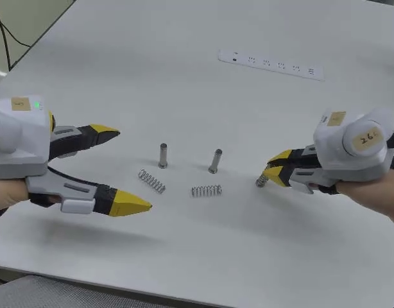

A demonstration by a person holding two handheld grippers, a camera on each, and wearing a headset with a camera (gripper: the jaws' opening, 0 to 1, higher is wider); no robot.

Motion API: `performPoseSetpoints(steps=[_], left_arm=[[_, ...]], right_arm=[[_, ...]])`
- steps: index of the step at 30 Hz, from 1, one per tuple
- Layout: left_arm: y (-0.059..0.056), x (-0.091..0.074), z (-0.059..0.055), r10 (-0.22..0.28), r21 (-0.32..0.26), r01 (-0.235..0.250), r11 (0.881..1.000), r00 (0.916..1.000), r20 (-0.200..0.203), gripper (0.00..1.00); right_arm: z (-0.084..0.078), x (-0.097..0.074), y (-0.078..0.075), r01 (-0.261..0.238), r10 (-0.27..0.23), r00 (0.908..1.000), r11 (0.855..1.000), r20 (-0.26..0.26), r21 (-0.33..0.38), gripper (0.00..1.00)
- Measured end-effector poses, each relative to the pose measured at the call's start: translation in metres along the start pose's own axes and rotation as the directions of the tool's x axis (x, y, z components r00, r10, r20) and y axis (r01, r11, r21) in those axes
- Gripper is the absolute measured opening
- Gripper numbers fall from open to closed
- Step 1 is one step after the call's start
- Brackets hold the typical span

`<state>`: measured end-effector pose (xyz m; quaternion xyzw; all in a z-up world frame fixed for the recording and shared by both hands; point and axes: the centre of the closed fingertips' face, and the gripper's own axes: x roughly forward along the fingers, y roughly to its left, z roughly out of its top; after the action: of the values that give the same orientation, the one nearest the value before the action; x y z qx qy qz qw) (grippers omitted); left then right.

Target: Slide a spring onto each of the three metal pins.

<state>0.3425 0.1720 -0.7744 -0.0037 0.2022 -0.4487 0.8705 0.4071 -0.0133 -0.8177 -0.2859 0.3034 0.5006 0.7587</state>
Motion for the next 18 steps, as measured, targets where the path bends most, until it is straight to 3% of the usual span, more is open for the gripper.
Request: performPoseSetpoints(steps=[10,18], left_arm=[[-0.0017,0.0004,0.0007,-0.003,-0.01,0.003,1.0,1.0,0.004,0.95],[-0.0035,0.0008,0.0015,-0.013,-0.012,0.013,1.0,0.9999,0.004,0.94]], right_arm=[[0.0,-0.0002,0.0015,0.001,-0.001,0.9999,1.0,0.012,-0.005,0.08],[0.0072,-0.0069,0.0014,0.011,-0.011,0.9992,1.0,0.038,-0.009,0.16]])
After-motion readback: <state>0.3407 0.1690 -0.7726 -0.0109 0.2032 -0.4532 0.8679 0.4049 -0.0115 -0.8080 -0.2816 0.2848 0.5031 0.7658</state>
